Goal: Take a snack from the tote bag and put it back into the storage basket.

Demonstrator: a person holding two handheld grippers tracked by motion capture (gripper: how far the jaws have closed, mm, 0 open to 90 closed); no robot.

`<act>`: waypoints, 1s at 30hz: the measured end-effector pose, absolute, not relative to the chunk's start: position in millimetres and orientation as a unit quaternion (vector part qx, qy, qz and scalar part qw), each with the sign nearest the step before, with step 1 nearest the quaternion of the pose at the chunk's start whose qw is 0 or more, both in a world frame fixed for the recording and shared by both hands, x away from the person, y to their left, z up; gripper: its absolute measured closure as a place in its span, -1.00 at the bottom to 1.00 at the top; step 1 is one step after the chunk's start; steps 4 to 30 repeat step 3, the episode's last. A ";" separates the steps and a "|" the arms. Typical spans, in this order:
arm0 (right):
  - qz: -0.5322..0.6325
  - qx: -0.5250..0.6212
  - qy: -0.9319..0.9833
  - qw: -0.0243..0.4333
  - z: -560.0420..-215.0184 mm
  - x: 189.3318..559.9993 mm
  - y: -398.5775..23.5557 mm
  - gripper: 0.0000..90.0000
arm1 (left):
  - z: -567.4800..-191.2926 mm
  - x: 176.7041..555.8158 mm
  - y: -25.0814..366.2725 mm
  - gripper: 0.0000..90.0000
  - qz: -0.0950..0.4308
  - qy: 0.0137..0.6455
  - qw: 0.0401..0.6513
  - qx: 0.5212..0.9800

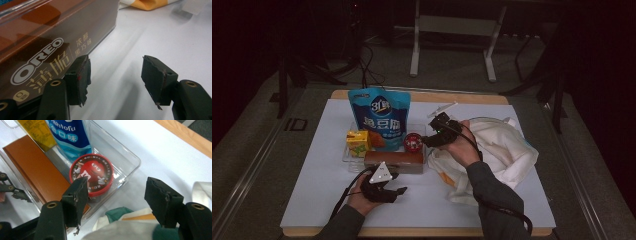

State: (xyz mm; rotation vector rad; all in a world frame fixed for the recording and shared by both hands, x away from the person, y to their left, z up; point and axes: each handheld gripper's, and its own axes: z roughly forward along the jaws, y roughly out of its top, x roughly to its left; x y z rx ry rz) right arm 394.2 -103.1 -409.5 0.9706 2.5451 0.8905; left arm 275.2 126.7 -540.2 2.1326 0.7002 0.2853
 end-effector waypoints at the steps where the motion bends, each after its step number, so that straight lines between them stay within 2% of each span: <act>1: 0.311 0.334 0.879 0.138 -408.4 393.9 -106.4 -0.22 | -540.3 275.3 126.7 -0.11 0.114 0.280 0.426 0.853; 30: 0.313 0.336 0.878 0.137 -407.1 392.9 -109.3 -0.22 | -540.3 275.4 126.7 -0.11 0.113 0.281 0.426 0.853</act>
